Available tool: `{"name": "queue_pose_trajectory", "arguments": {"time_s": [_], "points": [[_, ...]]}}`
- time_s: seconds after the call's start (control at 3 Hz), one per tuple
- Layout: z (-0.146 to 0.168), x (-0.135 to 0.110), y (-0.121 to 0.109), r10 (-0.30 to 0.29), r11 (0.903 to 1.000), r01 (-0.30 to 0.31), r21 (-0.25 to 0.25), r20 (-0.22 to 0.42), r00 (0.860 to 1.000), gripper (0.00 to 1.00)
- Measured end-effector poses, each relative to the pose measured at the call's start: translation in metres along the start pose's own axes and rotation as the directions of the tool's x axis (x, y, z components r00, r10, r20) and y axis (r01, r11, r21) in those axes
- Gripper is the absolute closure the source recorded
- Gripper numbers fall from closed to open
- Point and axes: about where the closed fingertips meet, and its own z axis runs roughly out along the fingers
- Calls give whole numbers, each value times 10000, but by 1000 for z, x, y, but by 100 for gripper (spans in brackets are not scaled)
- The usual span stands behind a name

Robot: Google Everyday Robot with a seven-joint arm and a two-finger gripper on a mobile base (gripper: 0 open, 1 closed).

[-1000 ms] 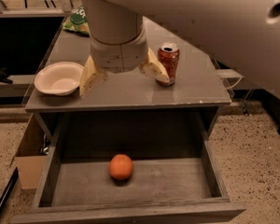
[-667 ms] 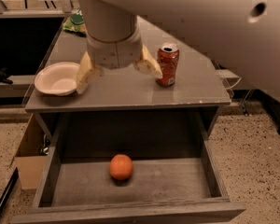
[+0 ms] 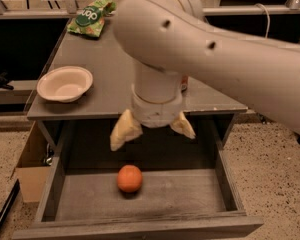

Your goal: Pick orange from top drawer and place on counter

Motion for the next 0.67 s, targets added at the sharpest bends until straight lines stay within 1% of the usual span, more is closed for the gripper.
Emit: {"name": "queue_pose_trajectory", "arguments": {"time_s": [0.33, 0.67], "points": [[28, -69, 31, 482, 9988, -472, -162, 666, 9966, 0], [28, -117, 53, 218, 9943, -125, -1059, 872, 9959, 0]]}}
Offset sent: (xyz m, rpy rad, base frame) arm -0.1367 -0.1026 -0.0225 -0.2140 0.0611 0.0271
